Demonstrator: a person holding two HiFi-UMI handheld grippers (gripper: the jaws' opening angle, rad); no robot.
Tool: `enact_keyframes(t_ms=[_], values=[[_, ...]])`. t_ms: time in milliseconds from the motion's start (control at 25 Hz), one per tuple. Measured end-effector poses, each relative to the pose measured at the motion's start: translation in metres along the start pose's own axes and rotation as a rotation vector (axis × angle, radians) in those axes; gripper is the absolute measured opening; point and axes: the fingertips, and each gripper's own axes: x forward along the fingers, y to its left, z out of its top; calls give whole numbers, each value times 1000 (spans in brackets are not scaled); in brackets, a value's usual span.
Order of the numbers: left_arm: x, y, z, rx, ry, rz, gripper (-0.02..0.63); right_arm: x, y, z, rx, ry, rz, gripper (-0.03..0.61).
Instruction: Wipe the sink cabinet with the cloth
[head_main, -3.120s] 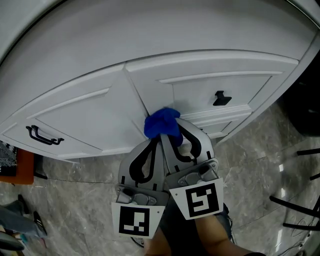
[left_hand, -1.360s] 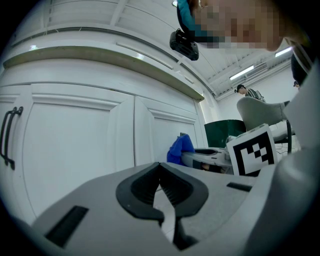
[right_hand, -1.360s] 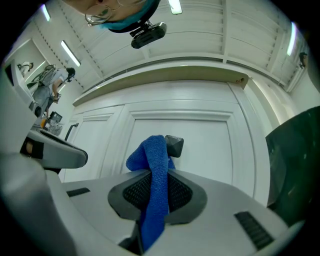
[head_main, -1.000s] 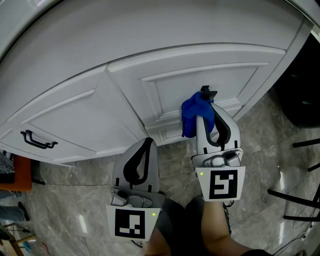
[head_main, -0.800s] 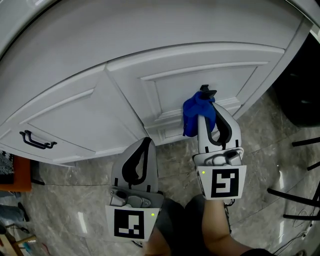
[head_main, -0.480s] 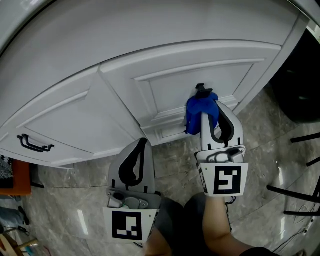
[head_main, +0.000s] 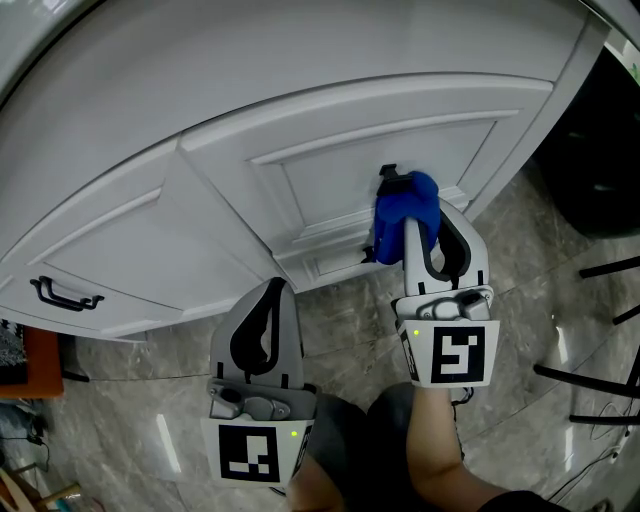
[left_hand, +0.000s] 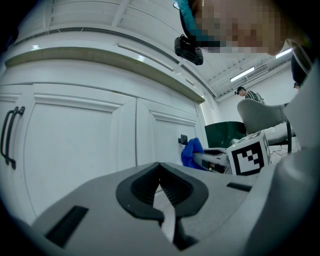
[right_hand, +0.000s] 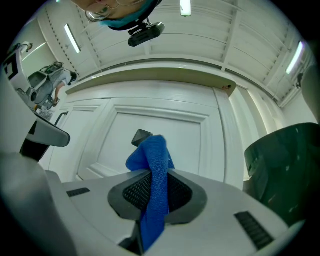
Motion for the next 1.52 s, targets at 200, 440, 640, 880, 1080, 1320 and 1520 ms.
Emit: enact_keyframes(t_ms=[200,440,640,880,1080,1320,1520], values=[[1,0,0,-26,8,12,5,-2,-22,-5,16,8,-56,58],[1,-2,-1,-37,13,18,5,-4,-32,-7,3,13,-76,58],[1,-5,3,6,0,-5,5,-4,-42,-10,8,19,-103,58],[1,-8,2,0,6,-5,5,-5,-52,-11,-1,19,-126,58],[0,-8,5,15,-4,-11,5,-9,-62,-10,-18,13,-179,58],[0,-5,3,-1,2,0,5,-17,-82,-11,-4,7,-278,58],[3,-7,3,2,-3,-12,5,-18,-99,-17,-41,21,-346,57]])
